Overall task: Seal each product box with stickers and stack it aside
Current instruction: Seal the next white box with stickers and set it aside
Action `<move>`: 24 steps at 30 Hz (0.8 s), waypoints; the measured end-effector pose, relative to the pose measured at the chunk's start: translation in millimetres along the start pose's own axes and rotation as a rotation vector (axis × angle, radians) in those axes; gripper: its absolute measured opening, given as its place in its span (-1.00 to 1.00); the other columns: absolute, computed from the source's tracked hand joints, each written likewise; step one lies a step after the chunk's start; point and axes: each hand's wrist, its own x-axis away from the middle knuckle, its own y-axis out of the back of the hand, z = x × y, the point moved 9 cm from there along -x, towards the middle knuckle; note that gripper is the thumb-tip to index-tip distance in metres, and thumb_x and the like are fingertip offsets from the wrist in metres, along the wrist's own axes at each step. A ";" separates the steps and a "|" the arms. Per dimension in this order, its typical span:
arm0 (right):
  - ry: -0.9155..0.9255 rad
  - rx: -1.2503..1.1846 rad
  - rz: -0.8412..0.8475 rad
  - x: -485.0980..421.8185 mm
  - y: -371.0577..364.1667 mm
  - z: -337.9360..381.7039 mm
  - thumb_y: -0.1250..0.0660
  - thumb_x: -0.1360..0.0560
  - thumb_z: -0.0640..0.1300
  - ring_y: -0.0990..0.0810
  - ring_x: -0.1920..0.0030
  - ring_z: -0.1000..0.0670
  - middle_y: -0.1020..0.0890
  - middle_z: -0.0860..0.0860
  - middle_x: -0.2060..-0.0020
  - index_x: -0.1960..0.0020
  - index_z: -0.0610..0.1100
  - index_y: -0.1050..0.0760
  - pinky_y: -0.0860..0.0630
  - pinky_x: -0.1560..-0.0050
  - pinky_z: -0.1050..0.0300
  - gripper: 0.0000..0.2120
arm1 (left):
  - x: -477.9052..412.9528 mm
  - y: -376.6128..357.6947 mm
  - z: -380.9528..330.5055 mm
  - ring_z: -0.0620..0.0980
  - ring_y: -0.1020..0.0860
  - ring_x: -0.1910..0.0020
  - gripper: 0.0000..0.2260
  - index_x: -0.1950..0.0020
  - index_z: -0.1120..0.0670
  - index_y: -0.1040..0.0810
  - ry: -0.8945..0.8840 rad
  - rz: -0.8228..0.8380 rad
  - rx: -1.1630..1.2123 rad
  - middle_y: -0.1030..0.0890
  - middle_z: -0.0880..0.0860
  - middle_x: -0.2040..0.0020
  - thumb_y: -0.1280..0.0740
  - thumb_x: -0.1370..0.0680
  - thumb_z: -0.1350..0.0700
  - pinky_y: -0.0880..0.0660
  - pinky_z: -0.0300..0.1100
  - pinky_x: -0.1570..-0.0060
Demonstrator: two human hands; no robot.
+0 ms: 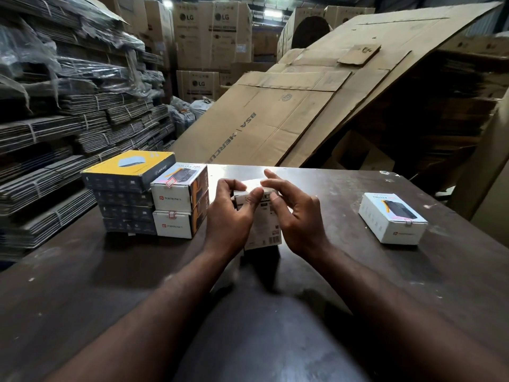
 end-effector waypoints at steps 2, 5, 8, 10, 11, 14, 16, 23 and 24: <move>-0.007 0.018 -0.007 0.4 0.2 -2.4 -0.29 -0.57 -0.10 -0.62 -0.23 0.18 -0.60 0.08 -0.32 -0.18 -0.13 -0.65 -0.60 -0.22 0.05 -0.74 | -0.5 -1.2 -3.5 -0.32 -0.58 0.25 -0.81 -0.08 0.03 -0.46 -0.038 0.040 -0.052 -0.60 -0.11 0.17 -0.42 -0.58 0.03 -0.53 -0.27 0.20; -0.062 -0.015 -0.048 -0.9 4.3 -7.9 -0.35 -0.56 -0.05 -0.64 -0.20 0.16 -0.63 0.05 -0.29 -0.13 -0.15 -0.65 -0.63 -0.17 0.04 -0.76 | 0.9 -8.8 -3.6 -0.28 -0.60 0.22 -0.87 -0.12 -0.01 -0.47 -0.013 0.166 -0.010 -0.63 -0.10 0.13 -0.38 -0.62 0.08 -0.58 -0.21 0.14; -0.095 -0.060 -0.079 -0.6 7.1 -10.8 -0.39 -0.57 -0.13 -0.67 -0.13 0.16 -0.65 0.02 -0.26 -0.04 -0.18 -0.63 -0.65 -0.11 0.02 -0.87 | 2.6 -13.1 -0.3 -0.25 -0.61 0.18 -0.88 -0.07 -0.05 -0.52 0.080 0.197 0.155 -0.64 -0.09 0.13 -0.36 -0.57 -0.01 -0.55 -0.26 0.12; -0.076 -0.060 -0.089 0.7 7.9 -8.1 -0.32 -0.59 -0.14 -0.66 -0.14 0.19 -0.64 0.01 -0.27 -0.06 -0.19 -0.64 -0.65 -0.09 0.07 -0.84 | 3.3 -14.0 4.3 -0.22 -0.59 0.18 -0.80 -0.03 -0.03 -0.53 0.173 0.150 0.277 -0.61 -0.09 0.12 -0.32 -0.50 -0.10 -0.52 -0.25 0.13; -0.060 -0.053 -0.094 1.9 8.2 -5.8 -0.28 -0.60 -0.14 -0.64 -0.16 0.22 -0.64 0.01 -0.27 -0.09 -0.19 -0.64 -0.63 -0.10 0.12 -0.80 | 4.4 -15.1 5.9 -0.23 -0.58 0.19 -0.77 -0.03 -0.01 -0.52 0.205 0.127 0.311 -0.61 -0.09 0.12 -0.33 -0.49 -0.12 -0.52 -0.25 0.14; -0.003 -0.045 -0.109 4.9 8.0 1.0 -0.25 -0.60 -0.17 -0.62 -0.19 0.22 -0.63 0.01 -0.28 -0.20 -0.21 -0.61 -0.58 -0.13 0.22 -0.74 | 7.2 -13.1 3.5 -0.20 -0.61 0.11 -0.88 -0.06 0.05 -0.51 0.203 0.043 0.326 -0.62 -0.08 -0.04 -0.39 -0.58 0.07 -0.57 -0.24 0.11; 0.033 -0.065 -0.102 6.3 5.5 4.6 -0.25 -0.60 -0.20 -0.61 -0.25 0.15 -0.61 -0.01 -0.31 -0.25 -0.22 -0.58 -0.59 -0.19 0.14 -0.73 | 6.8 -12.8 2.8 -0.11 -0.61 -0.09 -0.89 -0.07 0.06 -0.49 0.216 0.036 0.369 -0.58 -0.05 -0.24 -0.33 -0.60 0.24 -0.58 -0.21 -0.02; 0.208 0.069 -0.021 12.4 -4.1 21.9 -0.35 -0.55 -0.17 -0.48 -0.43 0.01 -0.50 -0.07 -0.43 -0.30 -0.23 -0.53 -0.52 -0.32 -0.05 -0.66 | 6.9 -10.7 -1.8 -0.16 -0.52 -0.24 -0.71 -0.17 0.05 -0.54 0.260 0.052 0.452 -0.52 -0.11 -0.35 -0.24 -0.48 0.22 -0.47 -0.30 -0.13; 0.235 0.104 -0.013 12.7 -4.2 23.5 -0.38 -0.53 -0.21 -0.48 -0.44 -0.01 -0.48 -0.09 -0.45 -0.30 -0.24 -0.52 -0.51 -0.32 -0.01 -0.64 | 7.4 -11.0 -3.6 -0.17 -0.51 -0.26 -0.70 -0.18 0.03 -0.54 0.257 0.065 0.453 -0.52 -0.11 -0.35 -0.25 -0.46 0.18 -0.46 -0.30 -0.17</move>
